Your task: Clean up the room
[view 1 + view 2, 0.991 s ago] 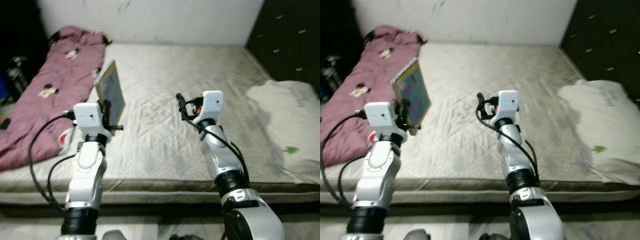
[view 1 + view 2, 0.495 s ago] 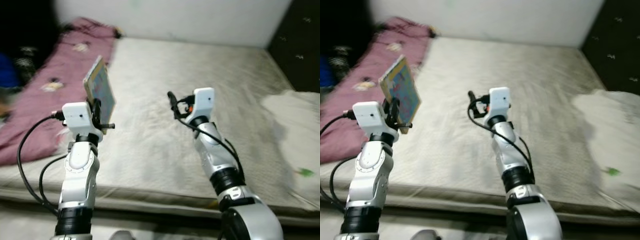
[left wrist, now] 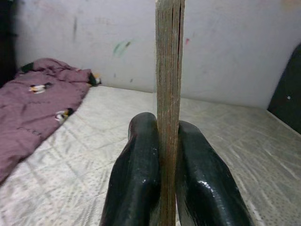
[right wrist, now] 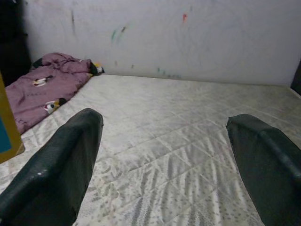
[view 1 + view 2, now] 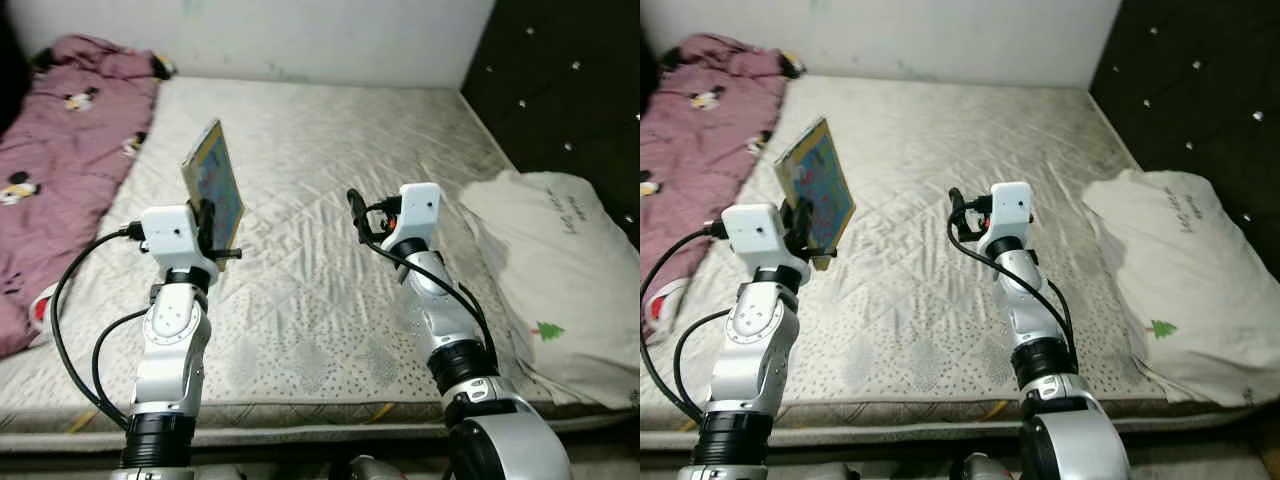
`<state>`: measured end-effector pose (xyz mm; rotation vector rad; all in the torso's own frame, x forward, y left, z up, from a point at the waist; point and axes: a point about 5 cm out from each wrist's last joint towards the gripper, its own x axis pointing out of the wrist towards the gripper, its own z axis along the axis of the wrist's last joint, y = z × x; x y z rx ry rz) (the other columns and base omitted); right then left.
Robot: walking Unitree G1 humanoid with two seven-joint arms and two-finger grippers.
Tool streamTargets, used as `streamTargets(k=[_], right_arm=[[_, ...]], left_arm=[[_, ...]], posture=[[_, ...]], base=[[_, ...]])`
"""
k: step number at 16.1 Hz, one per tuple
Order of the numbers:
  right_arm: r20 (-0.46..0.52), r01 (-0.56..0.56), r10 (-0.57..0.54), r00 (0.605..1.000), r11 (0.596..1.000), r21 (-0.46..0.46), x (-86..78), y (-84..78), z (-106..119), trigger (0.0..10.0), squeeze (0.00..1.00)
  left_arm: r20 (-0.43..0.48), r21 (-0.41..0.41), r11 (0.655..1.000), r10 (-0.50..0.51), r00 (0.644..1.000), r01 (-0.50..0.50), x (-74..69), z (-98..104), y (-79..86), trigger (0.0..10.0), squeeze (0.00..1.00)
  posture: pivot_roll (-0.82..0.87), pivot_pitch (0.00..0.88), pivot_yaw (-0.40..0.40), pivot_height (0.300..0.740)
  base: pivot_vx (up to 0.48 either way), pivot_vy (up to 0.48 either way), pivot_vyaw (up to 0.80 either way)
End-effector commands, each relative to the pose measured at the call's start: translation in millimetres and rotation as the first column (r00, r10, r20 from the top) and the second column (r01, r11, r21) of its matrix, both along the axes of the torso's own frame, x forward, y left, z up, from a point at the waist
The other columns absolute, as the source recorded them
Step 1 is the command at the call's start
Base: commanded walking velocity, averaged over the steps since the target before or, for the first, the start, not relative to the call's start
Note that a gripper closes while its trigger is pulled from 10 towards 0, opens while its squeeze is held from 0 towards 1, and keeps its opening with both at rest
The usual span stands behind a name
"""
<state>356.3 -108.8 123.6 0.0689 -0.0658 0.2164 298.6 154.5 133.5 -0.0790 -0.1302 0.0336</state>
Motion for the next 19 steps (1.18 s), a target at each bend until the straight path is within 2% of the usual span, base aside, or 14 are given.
streamTargets(k=[1, 3, 6, 19], right_arm=[[-0.002, 0.017, -0.017, 1.000, 1.000, 0.004, 0.5, -3.9, -0.7, 10.0, 0.00], [-0.003, 0.017, -0.017, 1.000, 1.000, 0.005, 0.9, -3.8, -0.6, 10.0, 0.00], [0.000, 0.013, -0.013, 1.000, 1.000, -0.004, 0.9, -3.5, -0.7, 10.0, 0.00], [0.006, 0.006, -0.006, 1.000, 1.000, -0.018, 2.3, -3.6, 0.7, 10.0, 0.00]], left_arm=[[0.030, -0.001, 1.000, -0.019, 0.999, 0.019, 1.0, 7.6, -5.4, 10.0, 0.00], [0.027, 0.007, 0.999, -0.033, 0.999, 0.033, 1.5, 7.2, -6.2, 10.0, 0.00], [0.028, 0.001, 0.999, -0.044, 0.999, 0.044, 1.5, 7.2, -7.5, 10.0, 0.00], [0.035, -0.014, 0.999, -0.046, 0.998, 0.046, 2.0, 8.6, -10.0, 10.0, 0.00]], posture=[[0.04, 0.000, -0.034, 0.740], [0.04, 0.000, -0.034, 0.740], [0.03, 0.000, -0.035, 0.740], [0.03, 0.000, -0.043, 0.740]], base=[[0.000, 0.000, 0.00], [0.000, 0.000, -0.80], [0.000, 0.000, 0.00], [0.000, -0.308, 0.00]])
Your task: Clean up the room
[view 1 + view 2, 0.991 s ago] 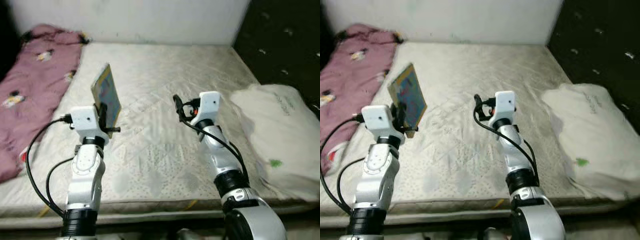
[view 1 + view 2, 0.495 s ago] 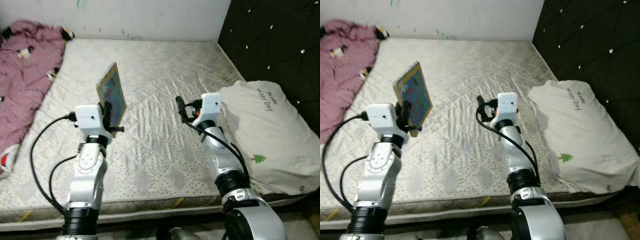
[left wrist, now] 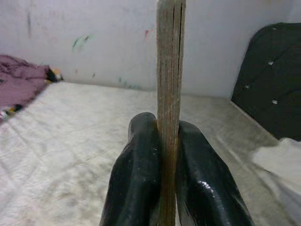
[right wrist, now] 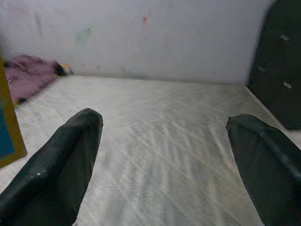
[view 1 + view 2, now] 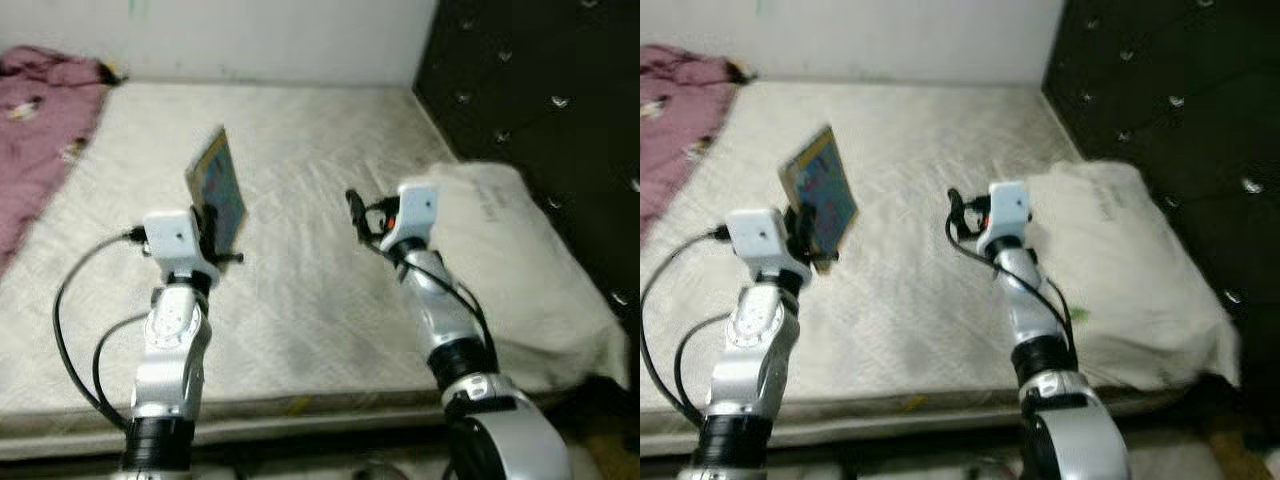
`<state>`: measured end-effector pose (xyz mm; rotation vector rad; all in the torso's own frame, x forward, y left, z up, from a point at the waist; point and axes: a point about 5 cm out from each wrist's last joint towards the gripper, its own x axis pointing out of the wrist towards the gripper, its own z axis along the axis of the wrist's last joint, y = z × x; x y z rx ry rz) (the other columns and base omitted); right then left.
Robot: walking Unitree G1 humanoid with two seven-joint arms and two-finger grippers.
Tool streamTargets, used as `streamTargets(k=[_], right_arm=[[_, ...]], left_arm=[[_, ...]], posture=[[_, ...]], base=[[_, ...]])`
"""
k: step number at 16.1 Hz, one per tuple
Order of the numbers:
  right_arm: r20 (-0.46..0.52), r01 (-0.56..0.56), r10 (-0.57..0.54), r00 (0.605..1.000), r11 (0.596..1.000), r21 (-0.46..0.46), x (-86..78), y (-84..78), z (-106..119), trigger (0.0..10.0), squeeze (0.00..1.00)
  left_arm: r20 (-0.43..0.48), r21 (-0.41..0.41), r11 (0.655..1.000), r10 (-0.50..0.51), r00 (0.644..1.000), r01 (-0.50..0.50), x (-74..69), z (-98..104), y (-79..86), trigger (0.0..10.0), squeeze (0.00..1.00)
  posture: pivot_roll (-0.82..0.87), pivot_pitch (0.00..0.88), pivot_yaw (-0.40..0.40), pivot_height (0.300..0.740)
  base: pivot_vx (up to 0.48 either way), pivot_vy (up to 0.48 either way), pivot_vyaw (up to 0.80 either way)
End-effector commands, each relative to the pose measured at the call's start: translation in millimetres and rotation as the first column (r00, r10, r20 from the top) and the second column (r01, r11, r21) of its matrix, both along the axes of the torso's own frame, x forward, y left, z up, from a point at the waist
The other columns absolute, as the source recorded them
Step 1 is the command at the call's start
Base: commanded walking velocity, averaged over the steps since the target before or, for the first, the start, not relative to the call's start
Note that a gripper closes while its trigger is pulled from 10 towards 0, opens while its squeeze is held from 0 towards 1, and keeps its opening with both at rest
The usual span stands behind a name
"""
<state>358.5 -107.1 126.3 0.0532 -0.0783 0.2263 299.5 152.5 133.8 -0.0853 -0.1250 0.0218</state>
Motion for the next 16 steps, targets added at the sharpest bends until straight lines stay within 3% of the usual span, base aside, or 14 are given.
streamTargets(k=[1, 16], right_arm=[[-0.008, 0.015, -0.015, 1.000, 1.000, -0.004, 0.0, -5.1, -2.1, 10.0, 0.00], [-0.011, 0.013, -0.013, 1.000, 1.000, -0.007, 0.7, -4.7, -2.4, 10.0, 0.00]], left_arm=[[0.040, -0.009, 0.999, -0.033, 0.999, 0.033, 1.1, 8.3, -8.0, 10.0, 0.00], [0.051, -0.021, 1.000, -0.006, 0.999, 0.007, 1.7, 9.3, -5.6, 10.0, 0.00]], posture=[[0.03, 0.000, -0.043, 0.740], [0.03, 0.000, -0.048, 0.740]], base=[[0.000, -0.311, 0.00], [0.000, 0.000, 0.00]])
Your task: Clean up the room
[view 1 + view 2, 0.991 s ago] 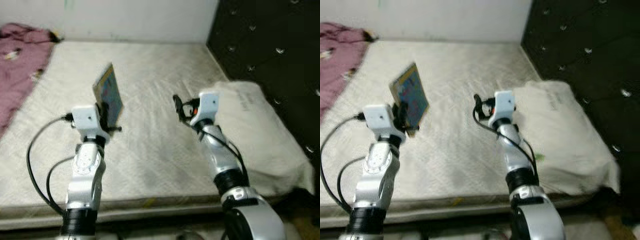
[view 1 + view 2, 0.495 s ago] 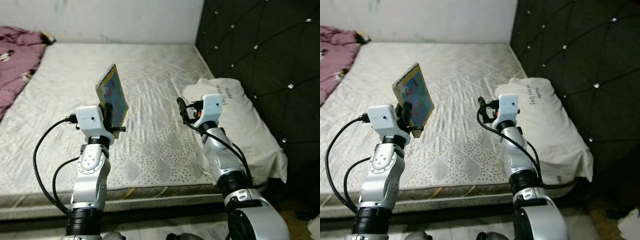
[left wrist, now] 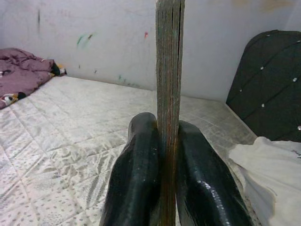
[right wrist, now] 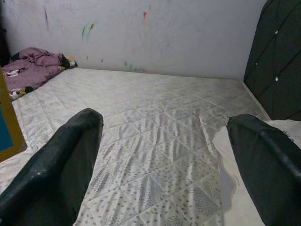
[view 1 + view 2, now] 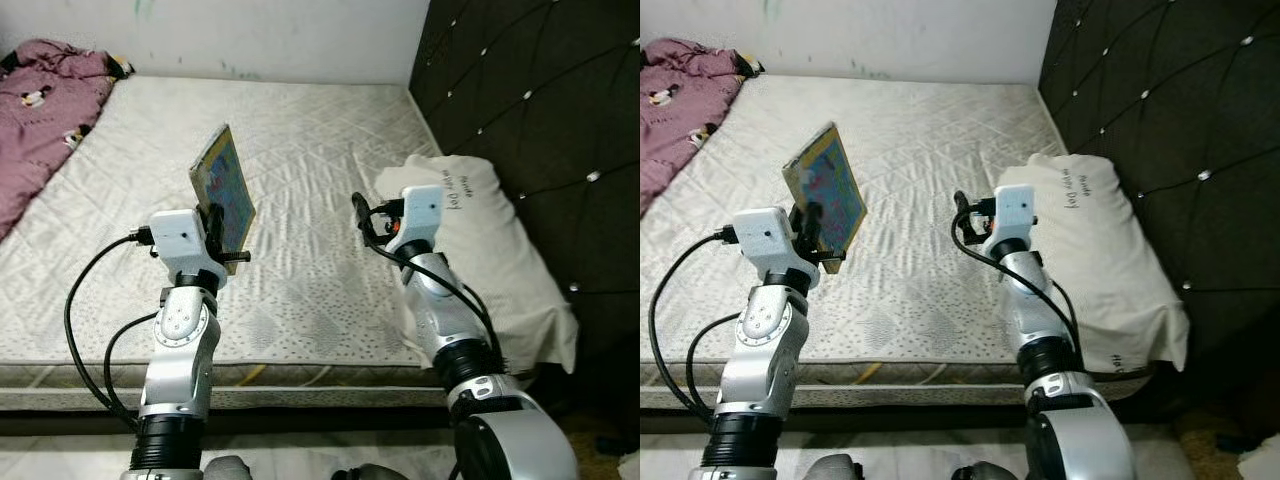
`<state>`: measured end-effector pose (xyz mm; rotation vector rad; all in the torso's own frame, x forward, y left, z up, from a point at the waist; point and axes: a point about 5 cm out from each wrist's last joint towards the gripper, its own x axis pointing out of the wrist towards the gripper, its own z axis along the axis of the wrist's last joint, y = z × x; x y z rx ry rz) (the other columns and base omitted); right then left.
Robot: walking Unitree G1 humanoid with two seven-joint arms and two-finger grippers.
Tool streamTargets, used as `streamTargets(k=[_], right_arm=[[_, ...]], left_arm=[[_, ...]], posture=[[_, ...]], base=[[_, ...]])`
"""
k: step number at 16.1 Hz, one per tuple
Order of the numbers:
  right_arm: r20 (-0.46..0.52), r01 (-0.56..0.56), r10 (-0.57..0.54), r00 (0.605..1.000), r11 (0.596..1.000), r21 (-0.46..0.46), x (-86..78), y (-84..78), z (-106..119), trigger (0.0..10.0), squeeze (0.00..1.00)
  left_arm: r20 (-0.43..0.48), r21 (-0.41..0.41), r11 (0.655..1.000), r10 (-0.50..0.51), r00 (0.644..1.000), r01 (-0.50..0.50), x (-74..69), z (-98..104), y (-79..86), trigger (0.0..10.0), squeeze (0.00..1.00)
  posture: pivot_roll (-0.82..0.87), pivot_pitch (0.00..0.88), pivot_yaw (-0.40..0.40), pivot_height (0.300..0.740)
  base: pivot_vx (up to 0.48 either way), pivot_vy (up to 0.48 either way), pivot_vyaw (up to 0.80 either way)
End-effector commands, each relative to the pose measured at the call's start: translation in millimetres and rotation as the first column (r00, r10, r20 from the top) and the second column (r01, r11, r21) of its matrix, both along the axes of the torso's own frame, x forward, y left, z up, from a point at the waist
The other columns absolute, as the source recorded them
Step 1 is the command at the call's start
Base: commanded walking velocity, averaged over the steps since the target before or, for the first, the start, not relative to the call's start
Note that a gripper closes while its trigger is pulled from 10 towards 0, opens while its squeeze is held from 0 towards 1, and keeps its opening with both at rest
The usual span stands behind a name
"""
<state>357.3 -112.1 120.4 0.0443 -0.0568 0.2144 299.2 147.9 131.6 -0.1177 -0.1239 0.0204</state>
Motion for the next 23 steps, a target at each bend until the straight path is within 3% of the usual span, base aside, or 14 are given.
streamTargets(k=[1, 13, 19, 23], right_arm=[[0.009, 0.002, -0.002, 1.000, 1.000, 0.003, 1.8, 0.3, 3.5, 10.0, 0.00], [0.034, -0.026, 0.027, 0.999, 0.999, -0.033, 0.1, 3.0, 4.6, 10.0, 0.00], [0.089, -0.070, 0.077, 0.993, 0.994, -0.081, -14.8, -1.7, 4.6, 10.0, 0.00], [0.077, -0.061, 0.069, 0.995, 0.994, -0.094, -29.4, -7.3, -5.2, 10.0, 0.00]], left_arm=[[0.052, 0.013, 1.000, -0.003, 0.999, 0.002, 2.0, 11.5, -1.1, 10.0, 0.00], [0.056, 0.003, 1.000, 0.006, 0.998, -0.006, 1.1, 11.5, -0.7, 10.0, 0.00], [-0.022, 0.073, 0.982, 0.177, 0.984, -0.175, -27.2, -8.7, 37.7, 10.0, 0.00], [-0.054, 0.039, 0.987, 0.158, 0.986, -0.156, -46.7, -17.2, 40.6, 10.0, 0.00]], posture=[[0.03, 0.000, -0.048, 0.740], [0.02, 0.000, -0.051, 0.740], [0.04, 0.000, -0.063, 0.740], [0.04, 0.000, -0.060, 0.740]], base=[[0.000, 0.000, 0.00], [0.000, -0.250, 0.00], [0.000, 0.000, 0.00], [0.000, 0.000, 0.00]])
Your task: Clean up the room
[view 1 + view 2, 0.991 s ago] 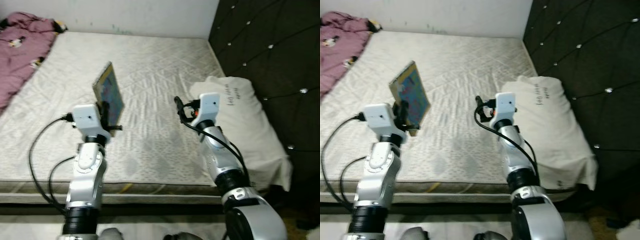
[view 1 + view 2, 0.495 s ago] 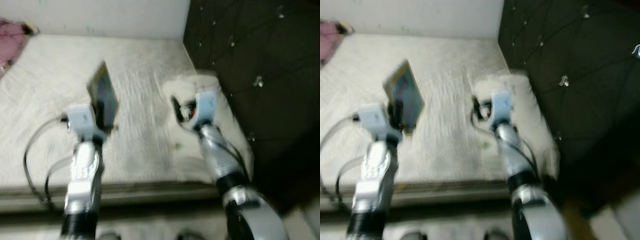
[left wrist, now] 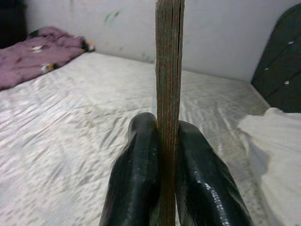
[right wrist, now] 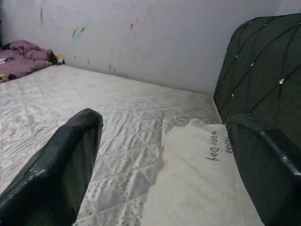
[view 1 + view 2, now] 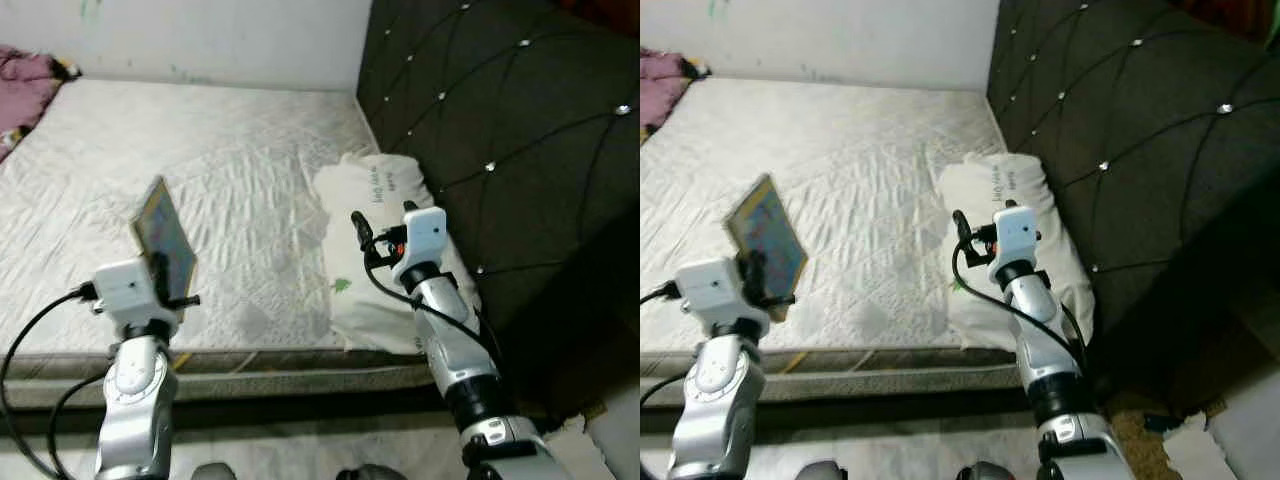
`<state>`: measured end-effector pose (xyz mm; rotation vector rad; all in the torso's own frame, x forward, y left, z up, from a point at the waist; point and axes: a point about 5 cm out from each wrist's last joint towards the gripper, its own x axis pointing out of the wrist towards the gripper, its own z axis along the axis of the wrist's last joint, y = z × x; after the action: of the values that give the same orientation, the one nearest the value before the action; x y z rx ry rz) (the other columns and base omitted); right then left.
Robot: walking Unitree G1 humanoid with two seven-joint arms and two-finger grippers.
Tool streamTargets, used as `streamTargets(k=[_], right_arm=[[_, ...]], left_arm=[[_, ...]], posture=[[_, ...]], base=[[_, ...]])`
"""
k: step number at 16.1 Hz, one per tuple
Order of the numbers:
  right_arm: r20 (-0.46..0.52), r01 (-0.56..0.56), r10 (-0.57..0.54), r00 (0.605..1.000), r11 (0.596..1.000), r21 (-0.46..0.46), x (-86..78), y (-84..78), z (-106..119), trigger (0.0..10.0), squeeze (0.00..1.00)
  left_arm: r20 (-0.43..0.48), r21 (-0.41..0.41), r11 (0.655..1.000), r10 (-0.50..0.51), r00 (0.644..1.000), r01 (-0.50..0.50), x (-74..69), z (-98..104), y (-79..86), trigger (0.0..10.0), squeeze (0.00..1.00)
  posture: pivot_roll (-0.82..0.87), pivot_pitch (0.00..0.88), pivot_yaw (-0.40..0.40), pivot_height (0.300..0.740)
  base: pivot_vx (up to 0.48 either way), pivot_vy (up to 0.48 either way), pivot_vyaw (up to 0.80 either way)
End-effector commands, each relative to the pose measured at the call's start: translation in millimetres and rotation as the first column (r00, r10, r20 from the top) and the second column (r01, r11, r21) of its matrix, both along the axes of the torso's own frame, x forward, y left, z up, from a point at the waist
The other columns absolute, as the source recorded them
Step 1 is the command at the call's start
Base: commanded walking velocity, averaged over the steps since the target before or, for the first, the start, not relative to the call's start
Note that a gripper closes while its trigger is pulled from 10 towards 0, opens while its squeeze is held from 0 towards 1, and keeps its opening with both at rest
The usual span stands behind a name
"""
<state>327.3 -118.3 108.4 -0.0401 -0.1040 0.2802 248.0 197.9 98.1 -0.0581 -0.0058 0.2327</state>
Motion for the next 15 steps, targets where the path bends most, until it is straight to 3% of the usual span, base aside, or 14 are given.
streamTargets(k=[1, 4, 8, 10, 15], right_arm=[[0.021, -0.006, 0.007, 1.000, 1.000, -0.015, 0.4, -0.5, 6.0, 10.0, 0.00], [0.010, -0.014, 0.014, 1.000, 1.000, -0.023, -5.8, -0.3, 2.3, 10.0, 0.00], [-0.006, -0.014, 0.013, 1.000, 1.000, -0.028, -16.0, -2.3, 0.9, 10.0, 0.00], [0.008, -0.011, 0.012, 1.000, 0.997, -0.079, -20.8, -2.3, 2.4, 10.0, 0.00], [-0.035, -0.009, 0.007, 0.999, 0.998, -0.062, -26.1, -4.1, -0.6, 10.0, 0.00]], left_arm=[[0.076, -0.004, 0.998, -0.067, 0.995, 0.067, 4.6, 16.6, -12.0, 10.0, 0.00], [0.086, -0.023, 0.993, -0.117, 0.989, 0.119, 2.2, 18.1, -22.2, 10.0, 0.00], [0.082, -0.034, 0.989, -0.140, 0.987, 0.143, -3.3, 20.6, -26.3, 10.0, 0.00], [0.078, -0.033, 0.989, -0.141, 0.987, 0.144, -7.7, 20.9, -26.7, 10.0, 0.00], [0.063, -0.039, 0.988, -0.148, 0.987, 0.150, -12.2, 20.8, -29.7, 10.0, 0.00]], posture=[[0.04, 0.000, -0.060, 0.740], [0.04, 0.000, -0.057, 0.740], [0.03, 0.000, -0.056, 0.740], [0.04, 0.000, -0.058, 0.740], [0.04, 0.006, -0.059, 0.740]], base=[[0.000, 0.000, 0.00], [0.000, 0.000, 0.00], [0.277, 0.000, 0.00], [0.309, 0.000, 0.00], [0.322, 0.000, 0.00]])
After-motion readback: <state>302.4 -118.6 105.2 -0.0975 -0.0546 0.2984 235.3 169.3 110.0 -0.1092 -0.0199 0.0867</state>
